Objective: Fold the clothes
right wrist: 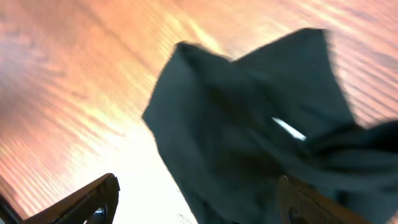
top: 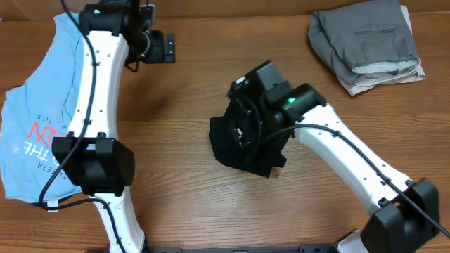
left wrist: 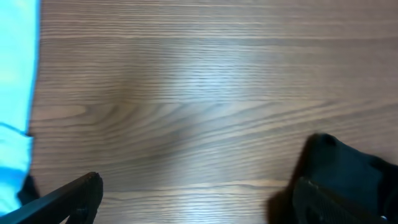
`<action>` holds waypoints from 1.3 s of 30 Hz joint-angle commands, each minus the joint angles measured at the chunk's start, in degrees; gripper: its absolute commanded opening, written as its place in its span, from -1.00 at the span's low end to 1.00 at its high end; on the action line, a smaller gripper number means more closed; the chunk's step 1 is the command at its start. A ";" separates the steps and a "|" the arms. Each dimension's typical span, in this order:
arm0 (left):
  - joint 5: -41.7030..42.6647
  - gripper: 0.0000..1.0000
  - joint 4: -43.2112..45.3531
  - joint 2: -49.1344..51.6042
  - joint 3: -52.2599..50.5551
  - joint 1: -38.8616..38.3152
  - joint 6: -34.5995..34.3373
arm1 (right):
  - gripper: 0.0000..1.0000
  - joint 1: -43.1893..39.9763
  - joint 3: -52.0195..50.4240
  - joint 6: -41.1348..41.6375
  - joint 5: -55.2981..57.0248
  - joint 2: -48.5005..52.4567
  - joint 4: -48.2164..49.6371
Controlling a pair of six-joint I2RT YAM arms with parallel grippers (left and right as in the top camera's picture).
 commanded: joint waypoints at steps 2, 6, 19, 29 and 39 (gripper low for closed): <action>0.50 1.00 -0.37 -1.01 -0.37 2.58 1.07 | 0.68 2.05 -0.13 -5.16 -0.24 6.60 1.68; 0.46 1.00 -0.96 -1.01 -0.37 3.37 1.09 | 0.30 2.08 -0.13 -5.03 -0.28 9.46 5.01; -0.02 1.00 -0.98 -1.01 -0.39 3.69 1.51 | -0.82 2.29 11.76 0.28 -1.79 7.63 -8.85; 0.04 1.00 0.04 -1.01 -0.39 3.85 1.49 | 0.53 2.38 2.99 -0.46 -1.16 7.72 1.16; 0.04 1.00 0.02 -1.01 -0.42 3.85 1.49 | -0.23 2.27 -1.84 -3.87 1.95 10.01 8.11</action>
